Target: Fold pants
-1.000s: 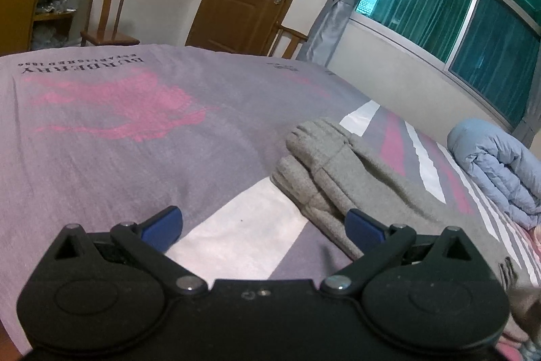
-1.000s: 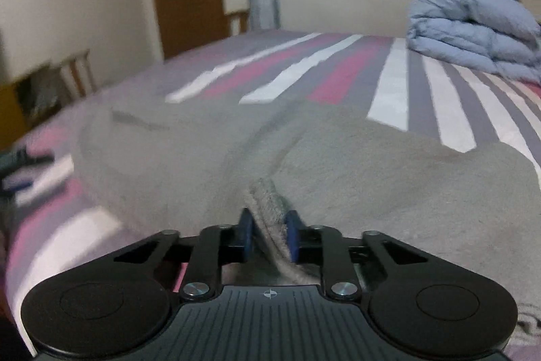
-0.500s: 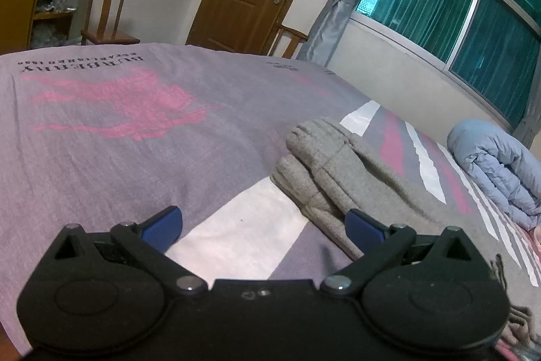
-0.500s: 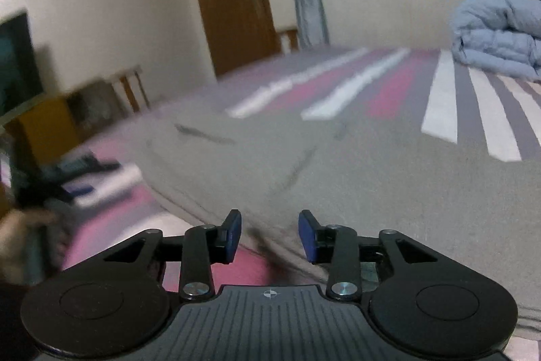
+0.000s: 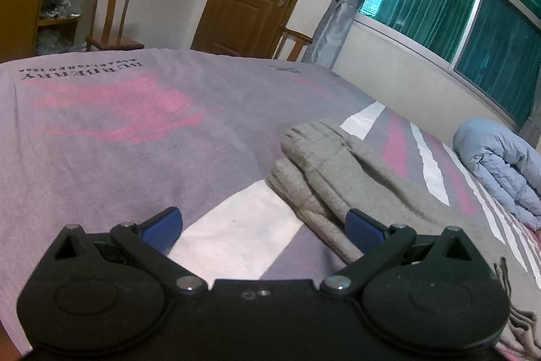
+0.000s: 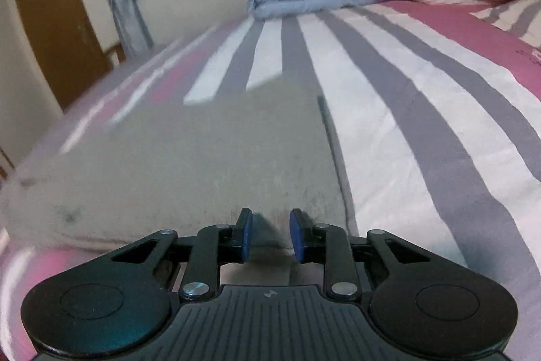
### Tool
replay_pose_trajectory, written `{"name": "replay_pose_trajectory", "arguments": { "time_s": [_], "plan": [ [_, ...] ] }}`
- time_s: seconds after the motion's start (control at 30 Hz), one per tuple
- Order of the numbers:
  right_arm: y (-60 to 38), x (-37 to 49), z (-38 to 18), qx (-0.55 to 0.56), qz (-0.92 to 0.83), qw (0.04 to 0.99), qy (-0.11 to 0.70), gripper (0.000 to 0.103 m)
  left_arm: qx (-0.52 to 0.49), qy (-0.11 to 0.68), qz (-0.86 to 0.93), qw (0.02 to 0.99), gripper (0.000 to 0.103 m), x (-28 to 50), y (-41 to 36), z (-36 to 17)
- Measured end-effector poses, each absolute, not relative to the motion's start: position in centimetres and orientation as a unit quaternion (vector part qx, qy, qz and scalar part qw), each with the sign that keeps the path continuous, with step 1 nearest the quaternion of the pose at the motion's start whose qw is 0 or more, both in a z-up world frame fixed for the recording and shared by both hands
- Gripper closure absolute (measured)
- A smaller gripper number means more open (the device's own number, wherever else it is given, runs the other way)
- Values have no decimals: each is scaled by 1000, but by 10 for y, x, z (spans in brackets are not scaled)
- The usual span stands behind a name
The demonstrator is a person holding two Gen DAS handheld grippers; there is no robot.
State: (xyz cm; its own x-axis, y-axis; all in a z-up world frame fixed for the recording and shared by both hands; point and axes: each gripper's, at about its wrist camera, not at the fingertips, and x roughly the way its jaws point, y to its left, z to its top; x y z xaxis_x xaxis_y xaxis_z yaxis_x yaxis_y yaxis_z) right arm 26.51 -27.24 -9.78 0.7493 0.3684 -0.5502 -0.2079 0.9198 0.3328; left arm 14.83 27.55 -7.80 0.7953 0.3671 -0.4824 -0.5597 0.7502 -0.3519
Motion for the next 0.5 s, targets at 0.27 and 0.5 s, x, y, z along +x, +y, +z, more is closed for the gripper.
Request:
{"name": "replay_pose_trajectory", "arguments": {
  "time_s": [0.27, 0.5],
  "plan": [
    [-275, 303, -77, 131, 144, 943, 269, 77, -224, 207, 252, 918, 6, 155, 271, -79],
    [-268, 341, -92, 99, 158, 937, 297, 77, -218, 213, 255, 918, 6, 160, 272, -80]
  ]
}}
